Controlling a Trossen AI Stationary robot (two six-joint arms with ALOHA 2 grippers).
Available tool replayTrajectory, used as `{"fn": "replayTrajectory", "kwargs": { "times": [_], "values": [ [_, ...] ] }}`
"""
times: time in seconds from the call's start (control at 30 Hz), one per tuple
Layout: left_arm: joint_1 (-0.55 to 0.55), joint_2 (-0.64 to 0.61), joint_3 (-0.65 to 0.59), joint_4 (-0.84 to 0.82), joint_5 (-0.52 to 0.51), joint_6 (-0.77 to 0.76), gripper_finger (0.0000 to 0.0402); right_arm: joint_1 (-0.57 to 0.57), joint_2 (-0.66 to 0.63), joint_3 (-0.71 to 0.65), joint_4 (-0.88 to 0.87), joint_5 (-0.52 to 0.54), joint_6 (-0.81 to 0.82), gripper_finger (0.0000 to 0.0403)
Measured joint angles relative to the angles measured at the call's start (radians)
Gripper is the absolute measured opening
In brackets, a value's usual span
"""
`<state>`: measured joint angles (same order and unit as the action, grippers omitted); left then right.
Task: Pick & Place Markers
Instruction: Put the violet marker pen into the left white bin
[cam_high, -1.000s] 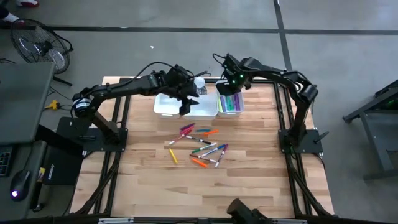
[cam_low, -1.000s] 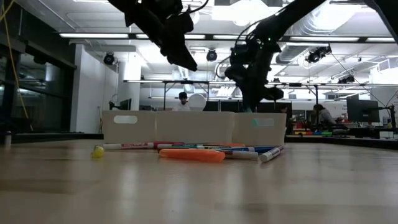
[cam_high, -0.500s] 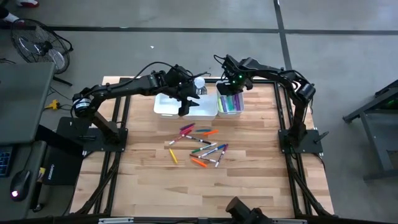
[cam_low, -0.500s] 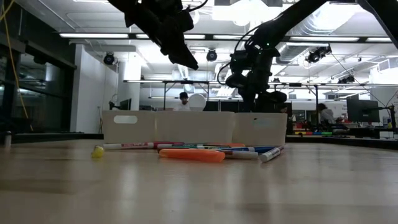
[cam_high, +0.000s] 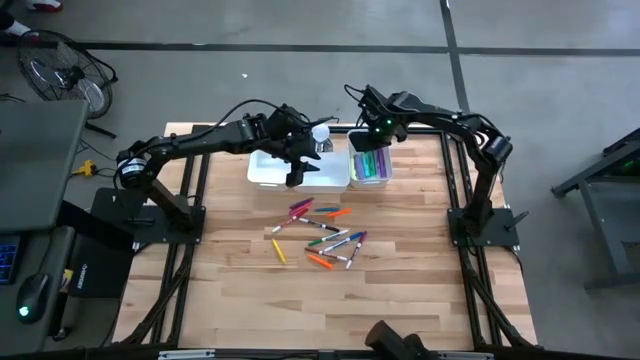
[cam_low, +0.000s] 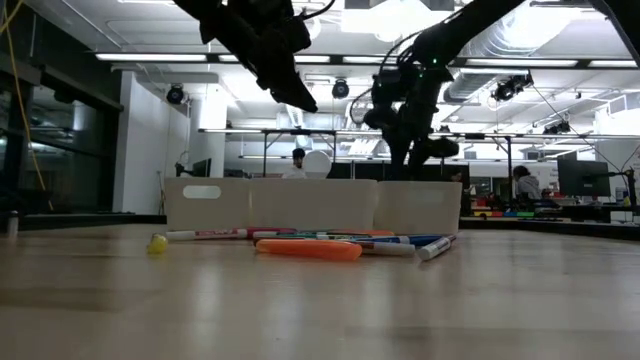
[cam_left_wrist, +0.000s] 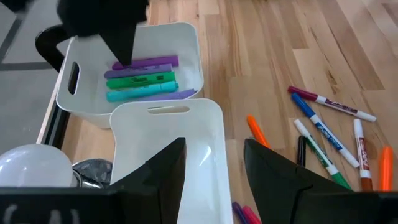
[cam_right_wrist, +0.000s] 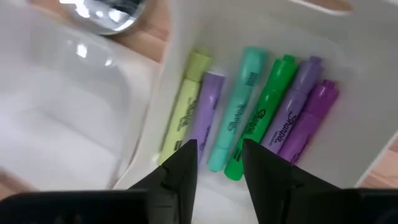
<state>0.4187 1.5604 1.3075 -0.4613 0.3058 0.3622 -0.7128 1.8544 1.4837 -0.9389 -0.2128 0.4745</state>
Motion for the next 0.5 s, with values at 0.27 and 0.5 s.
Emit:
{"fn": "replayTrajectory", "kwargs": {
  "times": [0.27,0.5],
  "values": [
    [0.000,0.000,0.000,-0.021,0.001,-0.023,0.0159,0.068,-0.109,0.000,0.001,0.004,-0.157,0.0097],
    [-0.001,0.000,0.000,-0.021,0.002,-0.082,0.0159,0.183,-0.178,0.000,-0.017,-0.003,-0.303,0.0096]
  ]
}}
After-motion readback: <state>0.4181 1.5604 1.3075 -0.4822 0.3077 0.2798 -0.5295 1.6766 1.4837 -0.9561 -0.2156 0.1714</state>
